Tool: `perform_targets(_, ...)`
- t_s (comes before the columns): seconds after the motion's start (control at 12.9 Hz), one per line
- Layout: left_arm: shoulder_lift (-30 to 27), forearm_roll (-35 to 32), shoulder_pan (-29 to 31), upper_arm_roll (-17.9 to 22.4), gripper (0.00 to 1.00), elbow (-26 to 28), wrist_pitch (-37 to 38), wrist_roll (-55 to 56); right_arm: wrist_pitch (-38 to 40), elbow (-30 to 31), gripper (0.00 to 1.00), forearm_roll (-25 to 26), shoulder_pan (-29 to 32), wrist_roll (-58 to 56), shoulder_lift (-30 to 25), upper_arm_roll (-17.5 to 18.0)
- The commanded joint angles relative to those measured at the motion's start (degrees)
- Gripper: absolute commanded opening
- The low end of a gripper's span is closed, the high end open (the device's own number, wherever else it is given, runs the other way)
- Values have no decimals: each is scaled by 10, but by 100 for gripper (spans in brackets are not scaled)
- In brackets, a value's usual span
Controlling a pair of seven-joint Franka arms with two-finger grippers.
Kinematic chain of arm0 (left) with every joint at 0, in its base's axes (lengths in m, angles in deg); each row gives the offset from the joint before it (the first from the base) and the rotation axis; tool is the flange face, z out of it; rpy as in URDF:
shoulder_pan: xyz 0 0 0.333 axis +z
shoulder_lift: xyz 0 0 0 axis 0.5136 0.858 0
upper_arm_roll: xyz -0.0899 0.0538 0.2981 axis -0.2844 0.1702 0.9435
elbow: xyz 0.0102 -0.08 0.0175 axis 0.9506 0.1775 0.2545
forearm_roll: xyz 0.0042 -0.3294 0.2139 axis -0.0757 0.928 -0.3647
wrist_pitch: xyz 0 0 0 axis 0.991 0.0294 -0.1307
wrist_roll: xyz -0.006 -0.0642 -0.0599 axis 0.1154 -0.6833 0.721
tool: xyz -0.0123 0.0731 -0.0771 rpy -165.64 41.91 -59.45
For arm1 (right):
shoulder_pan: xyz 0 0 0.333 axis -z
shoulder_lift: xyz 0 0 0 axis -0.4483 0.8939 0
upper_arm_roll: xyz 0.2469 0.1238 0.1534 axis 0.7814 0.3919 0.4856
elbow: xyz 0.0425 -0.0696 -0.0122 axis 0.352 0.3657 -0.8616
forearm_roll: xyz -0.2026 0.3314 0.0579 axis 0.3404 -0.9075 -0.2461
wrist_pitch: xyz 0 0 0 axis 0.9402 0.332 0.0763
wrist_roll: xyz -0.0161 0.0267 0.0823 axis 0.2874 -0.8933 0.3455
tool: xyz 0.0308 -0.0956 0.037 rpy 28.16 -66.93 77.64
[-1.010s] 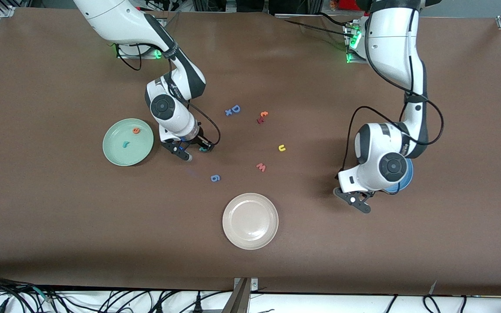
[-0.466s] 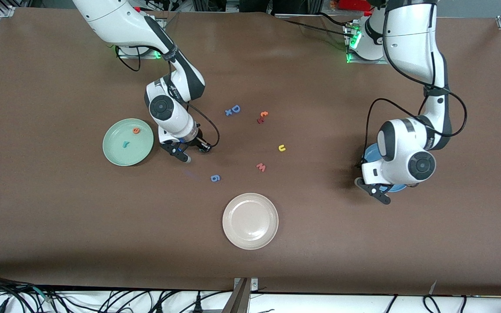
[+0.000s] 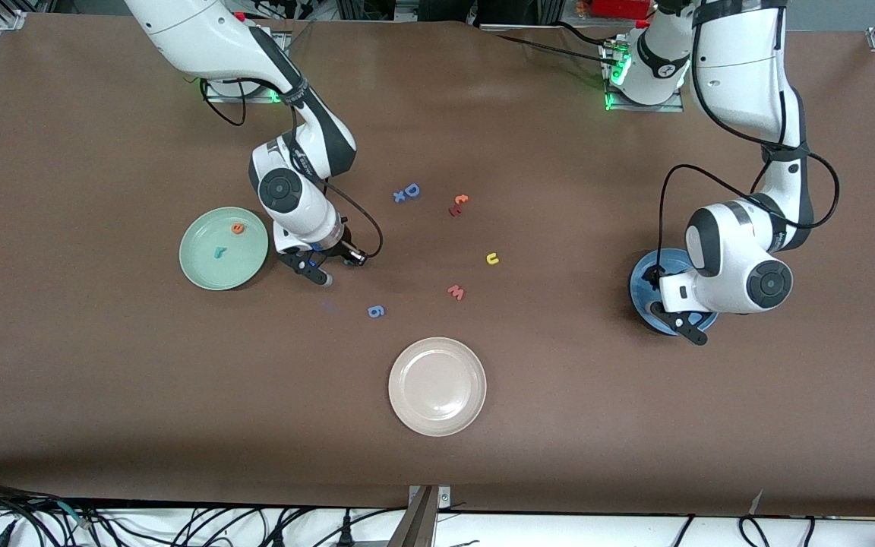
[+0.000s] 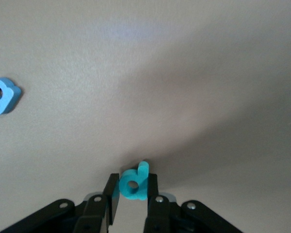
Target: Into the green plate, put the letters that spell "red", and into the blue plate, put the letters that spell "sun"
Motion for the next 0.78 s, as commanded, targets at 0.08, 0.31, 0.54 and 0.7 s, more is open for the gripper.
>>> perform_targets(0.08, -18, 9, -1, 0, 100, 10, 3, -18, 85, 4, 19, 13, -5, -112, -59, -47)
perform_targets(0.31, -28, 9, -13, -4, 100, -9, 3, 2, 176, 11, 19, 12, -3, -237, -101, -120)
perform_targets(0.54, -39, 8, -54, -8, 100, -25, 3, 105, 198, 50, 19, 5, -2, -385, -126, -192)
perform_targets(0.7, -46, 8, -85, -11, 100, -27, 3, 189, 187, 74, 19, -28, 3, -423, -119, -209)
